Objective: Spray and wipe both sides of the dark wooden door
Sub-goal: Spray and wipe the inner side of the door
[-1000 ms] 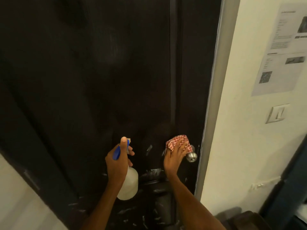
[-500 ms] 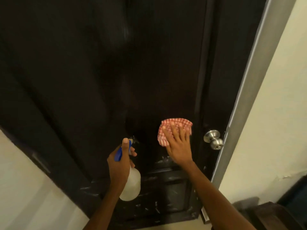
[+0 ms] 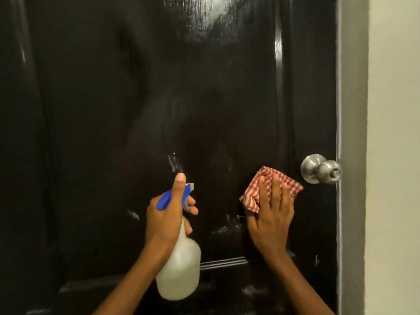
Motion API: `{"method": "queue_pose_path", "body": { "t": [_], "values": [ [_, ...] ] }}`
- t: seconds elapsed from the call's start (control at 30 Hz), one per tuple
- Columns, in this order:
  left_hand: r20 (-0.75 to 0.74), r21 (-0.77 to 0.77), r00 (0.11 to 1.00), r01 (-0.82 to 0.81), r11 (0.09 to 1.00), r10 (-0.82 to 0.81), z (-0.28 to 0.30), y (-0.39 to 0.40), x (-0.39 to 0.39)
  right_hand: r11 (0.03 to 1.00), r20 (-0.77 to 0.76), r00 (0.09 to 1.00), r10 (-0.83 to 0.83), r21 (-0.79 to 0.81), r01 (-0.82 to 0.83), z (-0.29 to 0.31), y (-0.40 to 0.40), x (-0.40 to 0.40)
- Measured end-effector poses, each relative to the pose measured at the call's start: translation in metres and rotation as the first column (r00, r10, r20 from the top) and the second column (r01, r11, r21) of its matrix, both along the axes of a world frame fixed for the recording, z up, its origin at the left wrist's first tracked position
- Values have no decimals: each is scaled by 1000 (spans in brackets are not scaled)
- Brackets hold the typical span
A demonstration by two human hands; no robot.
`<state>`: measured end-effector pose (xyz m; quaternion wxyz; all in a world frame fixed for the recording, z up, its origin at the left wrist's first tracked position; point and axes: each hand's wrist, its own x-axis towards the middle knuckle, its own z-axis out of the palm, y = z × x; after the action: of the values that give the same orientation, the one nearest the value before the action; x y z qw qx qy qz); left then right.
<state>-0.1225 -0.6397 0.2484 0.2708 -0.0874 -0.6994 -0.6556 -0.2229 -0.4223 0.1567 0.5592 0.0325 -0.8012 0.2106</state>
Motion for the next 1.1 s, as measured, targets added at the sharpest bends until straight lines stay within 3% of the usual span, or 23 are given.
{"method": "queue_pose_path", "body": {
  "t": [0.23,0.4,0.57,0.77,0.83,0.93,1.0,1.03,1.1],
  "values": [
    [-122,110,993,19,994,-5,-62,-6,5,999,-47,999,-22,47,25,-27,4,-8],
    [-38,205,999,-24,978,33,-60,-26,17,999,-61,998,31,42,-29,-39,0,1],
    [-50,258,991,-106,960,123,-34,-55,27,984,-49,996,70,166,-61,7,-14,6],
    [-56,245,973,-205,948,225,-44,-100,46,925,-13,994,113,367,-100,52,-105,7],
    [-40,246,954,-279,928,297,-46,-115,51,829,-28,986,162,546,-120,52,-138,4],
    [-36,241,937,-331,912,349,-54,-134,59,454,-64,976,207,890,-38,42,-178,0],
    [-30,229,930,-351,908,367,-63,-143,64,282,-89,971,223,959,23,47,-187,0],
    [-26,226,930,-351,909,366,-67,-147,65,261,-123,967,224,963,62,55,-187,-1],
    [-28,206,934,-344,916,357,-72,-153,66,359,-157,967,201,930,77,82,-180,-3]
  ]
}}
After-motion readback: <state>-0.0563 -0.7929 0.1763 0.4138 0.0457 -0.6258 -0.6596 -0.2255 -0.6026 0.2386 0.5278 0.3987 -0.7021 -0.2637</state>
